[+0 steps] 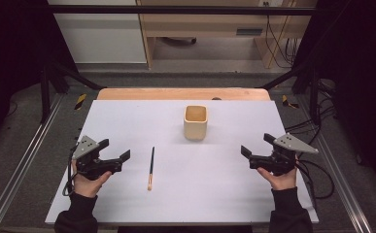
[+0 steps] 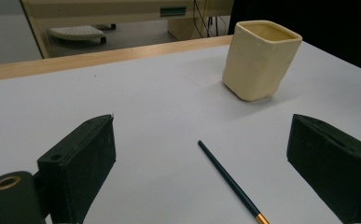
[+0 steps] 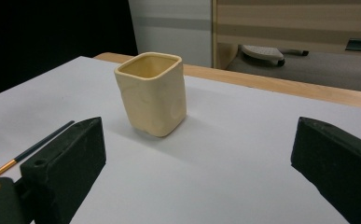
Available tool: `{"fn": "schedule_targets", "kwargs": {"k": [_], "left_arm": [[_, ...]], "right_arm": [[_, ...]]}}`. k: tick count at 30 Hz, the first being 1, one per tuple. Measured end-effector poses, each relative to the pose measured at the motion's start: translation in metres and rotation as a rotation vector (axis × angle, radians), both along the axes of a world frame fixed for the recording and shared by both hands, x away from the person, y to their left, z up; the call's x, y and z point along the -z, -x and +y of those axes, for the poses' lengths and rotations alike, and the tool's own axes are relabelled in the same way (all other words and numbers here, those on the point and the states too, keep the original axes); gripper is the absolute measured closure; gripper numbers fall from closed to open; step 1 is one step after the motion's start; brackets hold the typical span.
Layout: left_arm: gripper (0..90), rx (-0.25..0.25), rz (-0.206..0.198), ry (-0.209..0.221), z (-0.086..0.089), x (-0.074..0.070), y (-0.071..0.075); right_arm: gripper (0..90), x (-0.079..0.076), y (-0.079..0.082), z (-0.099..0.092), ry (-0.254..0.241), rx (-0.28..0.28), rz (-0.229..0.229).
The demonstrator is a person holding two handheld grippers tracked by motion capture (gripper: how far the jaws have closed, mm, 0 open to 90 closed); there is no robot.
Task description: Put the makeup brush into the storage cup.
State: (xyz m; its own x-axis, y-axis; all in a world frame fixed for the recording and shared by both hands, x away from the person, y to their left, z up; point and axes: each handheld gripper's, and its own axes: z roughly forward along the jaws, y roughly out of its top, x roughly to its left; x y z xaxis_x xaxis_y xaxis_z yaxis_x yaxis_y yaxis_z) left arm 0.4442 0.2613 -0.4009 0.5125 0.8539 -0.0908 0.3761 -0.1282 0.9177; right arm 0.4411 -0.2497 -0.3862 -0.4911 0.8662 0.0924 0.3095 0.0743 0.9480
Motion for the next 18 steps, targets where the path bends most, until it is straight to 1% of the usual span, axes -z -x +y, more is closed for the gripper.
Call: {"fn": "schedule_targets", "kwargs": {"k": [1,2,5,7,8,11,13,14,18], "left_arm": [[7.7,0.0,0.01,-0.006,-0.004,0.002,-0.002],[7.7,0.0,0.01,-0.006,-0.004,0.002,-0.002],[7.7,0.001,0.021,-0.021,-0.013,0.005,-0.003],[7.8,0.002,0.023,-0.022,-0.014,0.005,-0.003],[7.9,0.002,0.029,-0.03,-0.017,0.007,-0.004],[8.0,0.002,0.036,-0.031,-0.019,0.009,-0.005],[8.0,0.0,0.049,-0.04,-0.022,0.011,-0.007],[8.2,0.0,0.049,-0.04,-0.022,0.011,-0.007],[8.5,0.004,0.07,-0.056,-0.029,0.017,-0.01]], "right_arm": [[3.4,0.0,0.0,0.0,0.004,0.002,0.0],[3.4,0.0,0.0,0.0,0.004,0.002,0.0],[3.2,0.001,0.0,0.001,0.007,-0.002,0.005],[3.1,0.001,0.0,0.001,0.009,-0.003,0.005],[3.0,0.001,0.001,0.001,0.01,-0.006,0.007],[3.0,0.001,0.001,0.001,0.007,-0.006,0.009],[2.9,0.002,0.001,0.001,0.008,-0.007,0.006],[2.9,0.002,0.001,0.001,0.008,-0.007,0.006],[2.9,0.004,0.002,0.002,0.009,-0.002,0.018]]}}
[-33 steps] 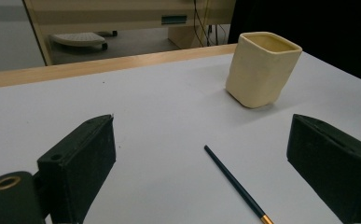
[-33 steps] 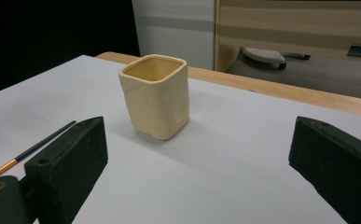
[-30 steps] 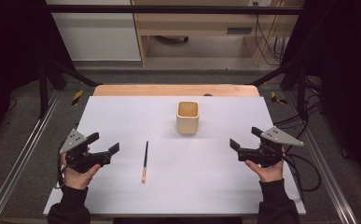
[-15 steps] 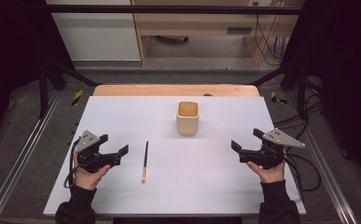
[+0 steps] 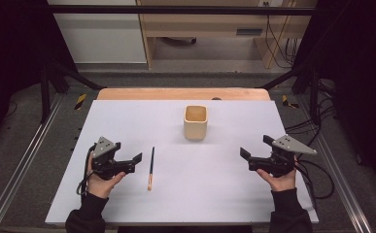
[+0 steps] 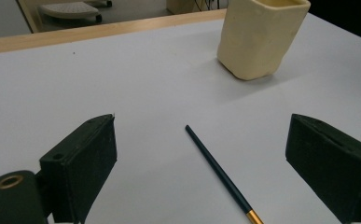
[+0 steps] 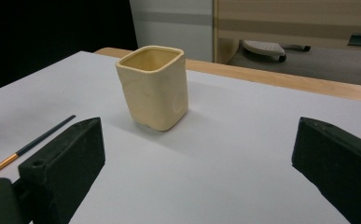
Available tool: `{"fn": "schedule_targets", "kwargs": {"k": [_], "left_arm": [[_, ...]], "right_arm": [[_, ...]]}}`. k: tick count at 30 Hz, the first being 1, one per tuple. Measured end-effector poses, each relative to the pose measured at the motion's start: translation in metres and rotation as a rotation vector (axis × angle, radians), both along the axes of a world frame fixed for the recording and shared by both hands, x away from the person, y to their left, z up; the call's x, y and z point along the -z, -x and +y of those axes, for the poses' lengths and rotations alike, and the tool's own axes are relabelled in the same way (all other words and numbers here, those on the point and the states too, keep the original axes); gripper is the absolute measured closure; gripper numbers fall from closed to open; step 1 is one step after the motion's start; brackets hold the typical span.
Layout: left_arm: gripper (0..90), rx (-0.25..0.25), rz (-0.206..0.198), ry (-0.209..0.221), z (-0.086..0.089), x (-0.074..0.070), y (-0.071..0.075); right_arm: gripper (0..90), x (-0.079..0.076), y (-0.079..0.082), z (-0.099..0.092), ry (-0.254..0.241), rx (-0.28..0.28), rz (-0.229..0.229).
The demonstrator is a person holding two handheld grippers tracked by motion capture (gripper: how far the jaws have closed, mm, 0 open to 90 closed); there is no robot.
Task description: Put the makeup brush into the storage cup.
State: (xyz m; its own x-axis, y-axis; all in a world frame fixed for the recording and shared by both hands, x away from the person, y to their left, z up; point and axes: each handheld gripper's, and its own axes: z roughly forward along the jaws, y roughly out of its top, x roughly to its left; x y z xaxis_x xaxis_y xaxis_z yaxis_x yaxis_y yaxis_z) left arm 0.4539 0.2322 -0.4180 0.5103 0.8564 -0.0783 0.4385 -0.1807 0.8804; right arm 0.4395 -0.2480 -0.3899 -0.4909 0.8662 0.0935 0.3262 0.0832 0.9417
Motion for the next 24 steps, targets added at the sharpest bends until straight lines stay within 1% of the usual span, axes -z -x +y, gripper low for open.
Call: {"fn": "schedule_targets", "kwargs": {"k": [7,8,10,13,16,19,20,21,24], "left_arm": [[9.6,0.008,0.025,-0.017,-0.008,0.006,-0.003],[9.8,0.012,0.034,-0.026,-0.01,0.008,-0.004],[10.5,0.009,0.04,-0.039,-0.013,0.01,-0.004],[10.9,0.012,0.048,-0.043,-0.016,0.011,-0.004],[11.6,0.018,0.056,-0.067,-0.019,0.014,-0.005],[12.1,0.027,0.074,-0.094,-0.024,0.019,-0.006],[12.2,0.027,0.074,-0.094,-0.024,0.019,-0.006],[12.4,0.034,0.086,-0.103,-0.026,0.021,-0.005],[14.4,0.041,0.097,-0.113,-0.029,0.023,-0.005]], "right_arm": [[2.9,0.002,-0.001,0.001,0.008,-0.004,0.009],[3.0,0.002,-0.001,0.002,0.008,-0.003,0.011],[3.0,0.003,-0.001,0.002,0.01,-0.003,0.015],[3.0,0.003,-0.002,0.002,0.007,-0.002,0.017],[3.0,0.004,-0.002,0.003,0.015,-0.007,0.02],[3.0,0.004,-0.002,0.003,0.013,-0.005,0.02],[3.0,0.004,-0.002,0.003,0.013,-0.005,0.02],[3.1,0.004,-0.001,0.003,0.014,-0.005,0.021],[3.1,0.004,-0.002,0.004,0.01,-0.006,0.02]]}}
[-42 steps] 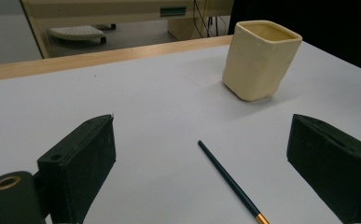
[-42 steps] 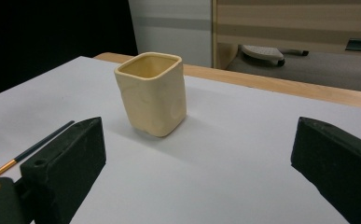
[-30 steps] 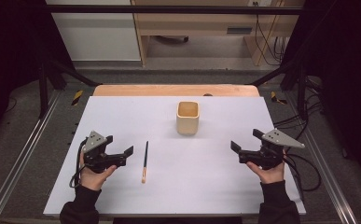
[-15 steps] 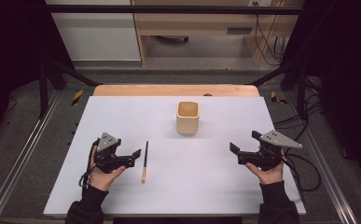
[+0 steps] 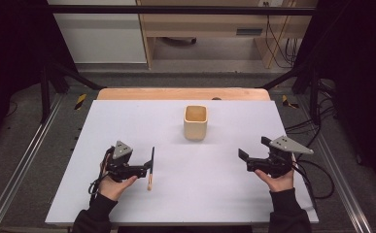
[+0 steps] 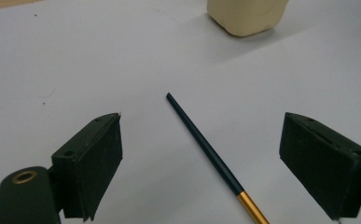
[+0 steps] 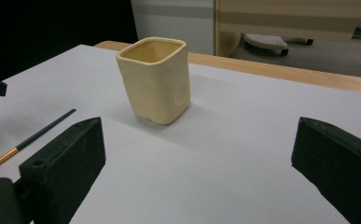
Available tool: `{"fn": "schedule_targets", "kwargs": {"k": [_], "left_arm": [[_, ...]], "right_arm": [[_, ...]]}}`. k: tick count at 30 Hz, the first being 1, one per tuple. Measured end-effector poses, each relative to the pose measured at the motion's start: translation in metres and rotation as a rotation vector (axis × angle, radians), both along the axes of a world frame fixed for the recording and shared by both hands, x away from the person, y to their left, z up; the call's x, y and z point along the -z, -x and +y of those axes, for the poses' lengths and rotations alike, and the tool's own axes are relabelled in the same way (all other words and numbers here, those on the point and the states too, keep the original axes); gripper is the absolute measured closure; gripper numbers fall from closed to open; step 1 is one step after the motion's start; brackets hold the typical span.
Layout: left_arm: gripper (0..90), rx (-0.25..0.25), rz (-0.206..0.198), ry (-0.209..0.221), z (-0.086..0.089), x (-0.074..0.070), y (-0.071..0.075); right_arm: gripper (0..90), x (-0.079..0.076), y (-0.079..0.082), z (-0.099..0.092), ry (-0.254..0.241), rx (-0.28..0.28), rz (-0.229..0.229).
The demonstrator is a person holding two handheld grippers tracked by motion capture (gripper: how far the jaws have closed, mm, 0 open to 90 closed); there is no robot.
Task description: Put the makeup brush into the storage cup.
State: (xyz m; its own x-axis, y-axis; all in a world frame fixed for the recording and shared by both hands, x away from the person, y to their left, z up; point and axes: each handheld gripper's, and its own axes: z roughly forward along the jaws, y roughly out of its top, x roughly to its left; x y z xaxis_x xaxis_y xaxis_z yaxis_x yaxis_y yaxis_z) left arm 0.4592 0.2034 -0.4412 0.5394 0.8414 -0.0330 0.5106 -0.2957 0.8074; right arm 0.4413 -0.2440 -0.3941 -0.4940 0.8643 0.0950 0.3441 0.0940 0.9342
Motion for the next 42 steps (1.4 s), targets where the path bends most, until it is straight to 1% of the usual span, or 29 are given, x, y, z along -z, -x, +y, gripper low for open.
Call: {"fn": "schedule_targets", "kwargs": {"k": [2,4,5,6,8,11,12,13,14,16,17,20,21,22,25,27,31,36,37,38,41,42], "left_arm": [[15.3,0.019,0.021,-0.028,-0.004,0.005,0.0],[16.5,0.019,0.023,-0.038,-0.007,0.009,0.0],[17.6,0.026,0.033,-0.042,-0.008,0.009,0.0],[18.3,0.026,0.033,-0.042,-0.008,0.009,0.0],[19.8,0.032,0.042,-0.055,-0.01,0.013,0.0],[22.8,0.03,0.046,-0.063,-0.012,0.015,0.0],[24.0,0.038,0.059,-0.079,-0.013,0.017,0.0],[24.9,0.04,0.062,-0.09,-0.014,0.018,0.0],[26.5,0.048,0.068,-0.099,-0.015,0.019,0.0],[29.5,0.05,0.072,-0.1,-0.017,0.02,0.001],[31.5,0.053,0.071,-0.107,-0.018,0.021,0.001],[38.0,0.062,0.078,-0.108,-0.02,0.023,0.002],[38.0,0.07,0.078,-0.121,-0.021,0.023,0.002],[41.8,0.08,0.09,-0.118,-0.023,0.025,0.002],[46.9,0.084,0.095,-0.12,-0.023,0.026,0.002],[50.6,0.091,0.105,-0.118,-0.024,0.026,0.002],[58.9,0.096,0.122,-0.11,-0.024,0.027,0.002],[65.4,0.094,0.132,-0.111,-0.024,0.027,0.002],[65.4,0.089,0.134,-0.102,-0.024,0.028,0.002],[67.8,0.087,0.142,-0.107,-0.024,0.028,0.001],[70.0,0.085,0.153,-0.109,-0.024,0.029,0.001],[70.6,0.086,0.158,-0.119,-0.024,0.029,0.001]], "right_arm": [[3.1,0.001,0.0,0.001,0.006,-0.004,0.008],[3.1,0.001,0.0,0.002,0.009,-0.006,0.009],[3.1,0.001,0.0,0.002,0.005,-0.007,0.009],[3.1,0.001,0.0,0.002,0.005,-0.007,0.009],[3.1,0.001,0.0,0.001,0.008,-0.008,0.01],[3.1,0.0,0.0,0.001,0.005,-0.007,0.007],[3.1,0.0,0.001,0.001,0.003,-0.008,0.006],[3.2,0.0,0.001,0.001,0.004,-0.01,0.006],[3.1,0.0,0.001,0.001,0.003,-0.011,0.009],[3.1,0.001,0.0,0.003,0.009,-0.013,0.01],[3.1,0.001,0.001,0.003,0.012,-0.015,0.013],[3.1,0.001,0.0,0.004,0.014,-0.016,0.015],[3.0,0.001,0.0,0.004,0.014,-0.015,0.017],[3.1,0.001,0.0,0.003,0.015,-0.014,0.017],[3.0,0.002,0.0,0.004,0.016,-0.013,0.017],[3.0,0.002,0.0,0.004,0.023,-0.014,0.02],[3.0,0.002,0.0,0.004,0.021,-0.015,0.024],[3.1,0.001,0.0,0.004,0.016,-0.014,0.023],[3.0,0.001,0.0,0.003,0.016,-0.014,0.022],[3.0,0.001,0.0,0.003,0.016,-0.015,0.022],[3.0,0.002,0.0,0.004,0.022,-0.018,0.023],[3.0,0.002,0.0,0.004,0.022,-0.018,0.024]]}}
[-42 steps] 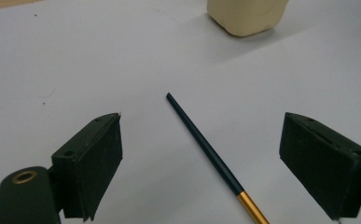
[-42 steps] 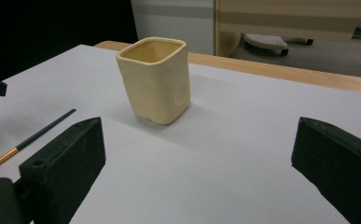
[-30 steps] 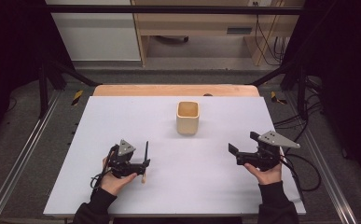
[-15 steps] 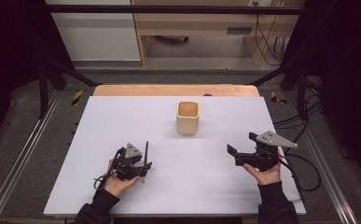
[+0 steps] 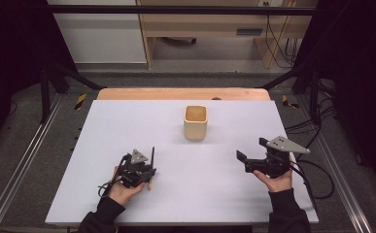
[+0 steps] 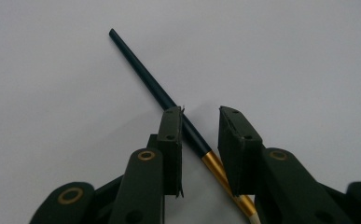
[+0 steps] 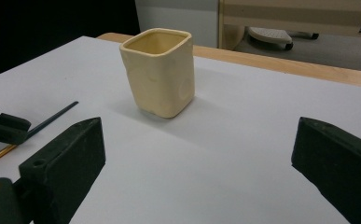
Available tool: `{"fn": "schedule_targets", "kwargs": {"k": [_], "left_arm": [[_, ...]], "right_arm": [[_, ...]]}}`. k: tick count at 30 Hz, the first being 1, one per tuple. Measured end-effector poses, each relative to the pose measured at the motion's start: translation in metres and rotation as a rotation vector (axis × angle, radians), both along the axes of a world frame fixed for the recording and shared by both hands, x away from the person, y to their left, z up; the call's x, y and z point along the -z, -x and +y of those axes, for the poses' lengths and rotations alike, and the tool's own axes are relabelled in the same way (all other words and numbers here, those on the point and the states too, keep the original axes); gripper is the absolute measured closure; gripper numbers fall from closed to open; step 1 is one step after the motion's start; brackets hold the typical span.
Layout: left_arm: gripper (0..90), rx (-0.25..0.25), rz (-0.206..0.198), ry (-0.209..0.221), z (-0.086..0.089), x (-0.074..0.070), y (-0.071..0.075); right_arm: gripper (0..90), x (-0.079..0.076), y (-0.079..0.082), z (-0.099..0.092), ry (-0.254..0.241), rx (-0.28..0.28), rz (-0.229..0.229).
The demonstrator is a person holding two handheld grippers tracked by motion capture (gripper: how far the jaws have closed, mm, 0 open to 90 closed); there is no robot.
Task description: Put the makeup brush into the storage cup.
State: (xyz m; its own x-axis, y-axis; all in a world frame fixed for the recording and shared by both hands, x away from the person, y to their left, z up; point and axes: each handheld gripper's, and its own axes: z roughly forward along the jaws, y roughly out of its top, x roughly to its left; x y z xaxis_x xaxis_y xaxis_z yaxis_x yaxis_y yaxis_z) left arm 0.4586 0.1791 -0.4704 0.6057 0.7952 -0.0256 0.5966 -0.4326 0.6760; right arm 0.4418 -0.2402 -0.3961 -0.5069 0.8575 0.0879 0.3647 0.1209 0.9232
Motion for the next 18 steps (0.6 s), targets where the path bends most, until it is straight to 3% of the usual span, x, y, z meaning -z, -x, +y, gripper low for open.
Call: {"fn": "schedule_targets", "kwargs": {"k": [18], "left_arm": [[81.1,-0.049,0.037,0.002,0.0069,-0.0013,-0.0025]], "right_arm": [[3.0,0.0001,0.0003,0.0005,-0.001,-0.002,0.003]]}}
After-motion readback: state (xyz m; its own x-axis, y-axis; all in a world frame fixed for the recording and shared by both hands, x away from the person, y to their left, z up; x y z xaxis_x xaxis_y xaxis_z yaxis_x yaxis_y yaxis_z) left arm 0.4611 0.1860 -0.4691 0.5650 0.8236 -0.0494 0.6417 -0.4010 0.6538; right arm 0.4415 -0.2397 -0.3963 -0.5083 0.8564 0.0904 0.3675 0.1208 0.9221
